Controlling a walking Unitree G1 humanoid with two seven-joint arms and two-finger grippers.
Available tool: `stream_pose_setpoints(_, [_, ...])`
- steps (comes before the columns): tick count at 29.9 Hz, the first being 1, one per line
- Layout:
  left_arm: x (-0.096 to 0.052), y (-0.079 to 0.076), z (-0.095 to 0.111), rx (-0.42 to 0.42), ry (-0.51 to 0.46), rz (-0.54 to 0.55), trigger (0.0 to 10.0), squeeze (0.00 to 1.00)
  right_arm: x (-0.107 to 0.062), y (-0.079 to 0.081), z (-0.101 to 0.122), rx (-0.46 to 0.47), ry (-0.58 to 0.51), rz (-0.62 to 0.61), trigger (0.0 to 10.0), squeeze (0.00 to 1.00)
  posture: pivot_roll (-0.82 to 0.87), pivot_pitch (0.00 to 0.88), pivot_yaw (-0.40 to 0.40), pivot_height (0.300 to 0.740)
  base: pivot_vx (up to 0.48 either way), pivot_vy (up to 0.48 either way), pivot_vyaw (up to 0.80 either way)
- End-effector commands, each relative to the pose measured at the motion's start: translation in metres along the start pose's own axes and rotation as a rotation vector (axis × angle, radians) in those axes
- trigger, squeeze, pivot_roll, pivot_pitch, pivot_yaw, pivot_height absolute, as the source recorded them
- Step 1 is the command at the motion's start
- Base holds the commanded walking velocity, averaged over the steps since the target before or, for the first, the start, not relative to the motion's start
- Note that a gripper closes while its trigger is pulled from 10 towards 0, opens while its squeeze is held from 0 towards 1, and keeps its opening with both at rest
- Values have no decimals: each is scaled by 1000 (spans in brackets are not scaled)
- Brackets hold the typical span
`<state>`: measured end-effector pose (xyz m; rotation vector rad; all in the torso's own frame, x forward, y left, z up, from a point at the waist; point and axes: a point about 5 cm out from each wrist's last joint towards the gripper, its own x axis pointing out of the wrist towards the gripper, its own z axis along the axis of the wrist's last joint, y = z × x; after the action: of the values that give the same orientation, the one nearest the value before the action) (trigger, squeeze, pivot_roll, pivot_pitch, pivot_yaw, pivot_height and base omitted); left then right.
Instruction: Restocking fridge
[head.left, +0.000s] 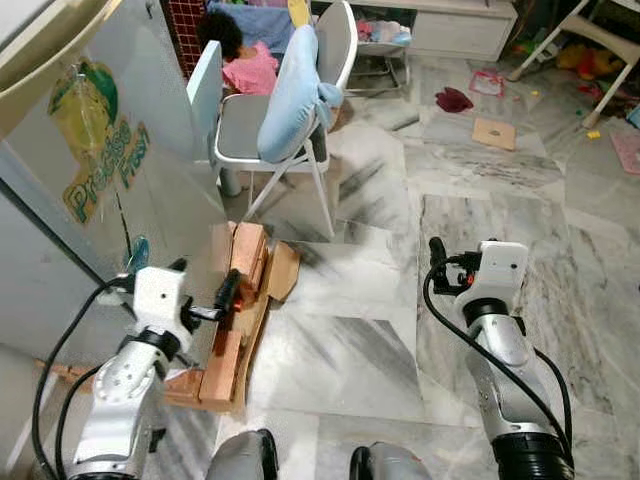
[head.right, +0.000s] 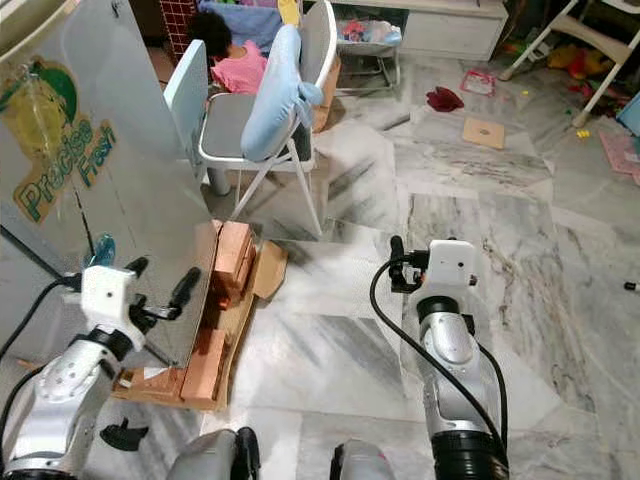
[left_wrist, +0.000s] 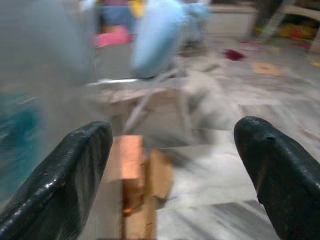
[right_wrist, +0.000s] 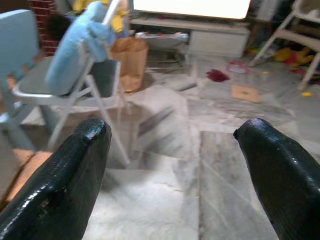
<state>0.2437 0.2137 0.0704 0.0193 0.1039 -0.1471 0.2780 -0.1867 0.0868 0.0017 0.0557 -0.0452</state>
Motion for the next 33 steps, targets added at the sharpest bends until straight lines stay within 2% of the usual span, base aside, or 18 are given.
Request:
stream_pose_setpoints(1, [-6, 13, -5, -26, 21, 69, 10000, 0, -5, 2, -2, 9, 19, 39, 10000, 0, 3, 107, -40, 740, 0, 0, 0])
stream_pose_setpoints(7, [-7, 31, -5, -28, 14, 180, 10000, 0, -19, 5, -4, 18, 45, 120, 10000, 0, 0, 110, -46, 740, 0, 0, 0])
stream_pose_setpoints(10, [-8, 45, -5, -54, 12, 288, 10000, 0, -24, 6, -5, 35, 63, 164, 10000, 0, -10, 113, -45, 740, 0, 0, 0])
stream_pose_setpoints(12, [-8, 47, -7, -58, 20, 291, 10000, 0, -25, 6, -6, 44, 78, 184, 10000, 0, -13, 114, -45, 740, 0, 0, 0])
stream_pose_setpoints(14, [-7, 50, -6, -37, 17, 314, 10000, 0, -31, 15, -5, 72, 96, 278, 10000, 0, -16, 116, -47, 740, 0, 0, 0])
stream_pose_setpoints(15, [-7, 50, -6, -37, 17, 314, 10000, 0, -31, 15, -5, 72, 96, 278, 10000, 0, -16, 116, -47, 740, 0, 0, 0])
stream_pose_setpoints(16, [-7, 55, -4, -13, 12, 348, 10000, 0, -36, 23, -4, 86, 108, 354, 10000, 0, -18, 116, -49, 740, 0, 0, 0])
stream_pose_setpoints(22, [-8, 64, -4, 14, 7, 409, 10000, 0, -47, 32, -2, 87, 135, 485, 10000, 0, -21, 119, -59, 740, 0, 0, 0])
stream_pose_setpoints(25, [-9, 61, -5, -9, 8, 394, 10000, 0, -48, 32, -2, 85, 145, 507, 10000, 0, -21, 120, -62, 740, 0, 0, 0])
stream_pose_setpoints(26, [-10, 53, -8, -22, 15, 348, 10000, 0, -49, 32, -1, 89, 152, 521, 10000, 0, -21, 120, -62, 740, 0, 0, 0])
stream_pose_setpoints(27, [-10, 53, -8, -22, 15, 348, 10000, 0, -49, 32, -1, 89, 152, 521, 10000, 0, -21, 120, -62, 740, 0, 0, 0])
stream_pose_setpoints(30, [-16, 29, -14, 17, 29, 238, 10000, 0, -50, 35, -1, 85, 163, 548, 10000, 0, -16, 121, -61, 740, 0, 0, 0])
stream_pose_setpoints(33, [-20, 22, -20, 12, 43, 232, 10000, 0, -50, 35, -2, 80, 168, 548, 10000, 0, -16, 121, -61, 740, 0, 0, 0])
